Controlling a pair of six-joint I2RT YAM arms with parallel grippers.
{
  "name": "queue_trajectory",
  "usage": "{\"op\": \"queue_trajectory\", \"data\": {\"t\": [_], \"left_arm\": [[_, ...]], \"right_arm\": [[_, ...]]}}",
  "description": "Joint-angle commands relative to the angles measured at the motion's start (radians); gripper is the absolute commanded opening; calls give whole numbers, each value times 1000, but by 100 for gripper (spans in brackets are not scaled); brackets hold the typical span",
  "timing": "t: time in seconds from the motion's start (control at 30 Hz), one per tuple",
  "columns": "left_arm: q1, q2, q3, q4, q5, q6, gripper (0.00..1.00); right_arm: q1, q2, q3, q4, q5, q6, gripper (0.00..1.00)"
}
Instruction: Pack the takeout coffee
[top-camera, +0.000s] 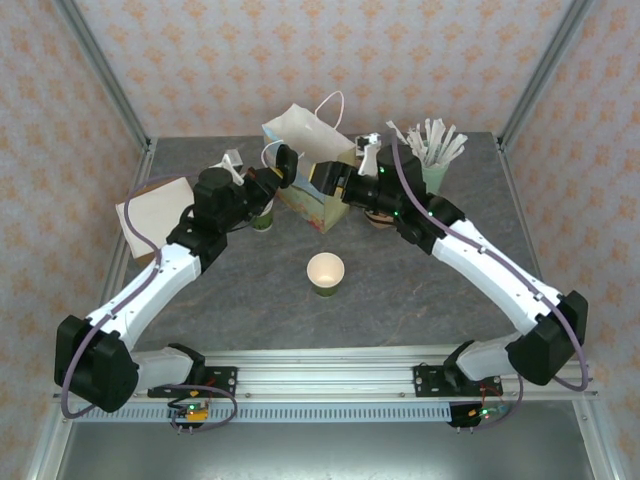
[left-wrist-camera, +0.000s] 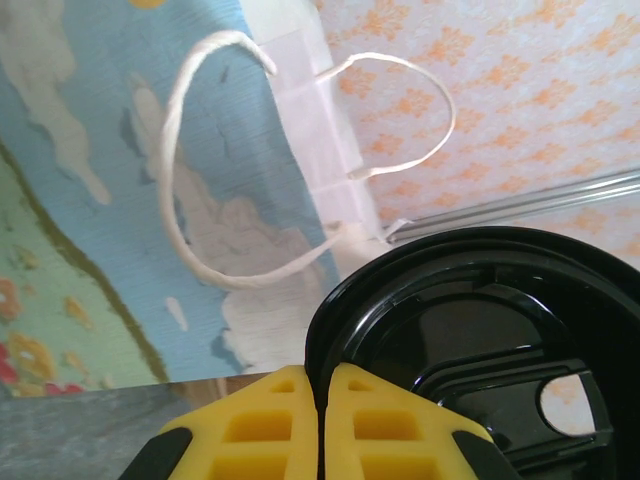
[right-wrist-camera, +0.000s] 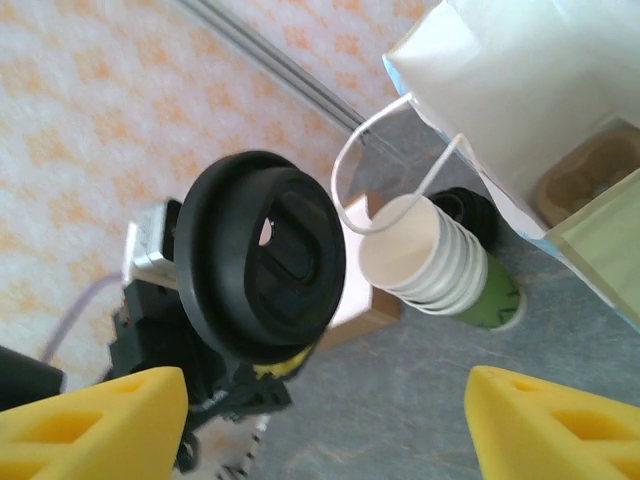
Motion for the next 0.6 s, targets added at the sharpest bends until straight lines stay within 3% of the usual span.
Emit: {"op": "queue_trajectory", "data": {"t": [0.0,0.3,0.57], "left_arm": [[-27,-11,-8,127,24,-98,4],[-69,25,-3,256,39,-222,1],[-106,78,8,333,52,-266,1]], "right_arm": [[6,-15,-35,223,-11,160,78],[26,6,-138,532,82,471,92],[37,55,-139,630,42,561,96]]}}
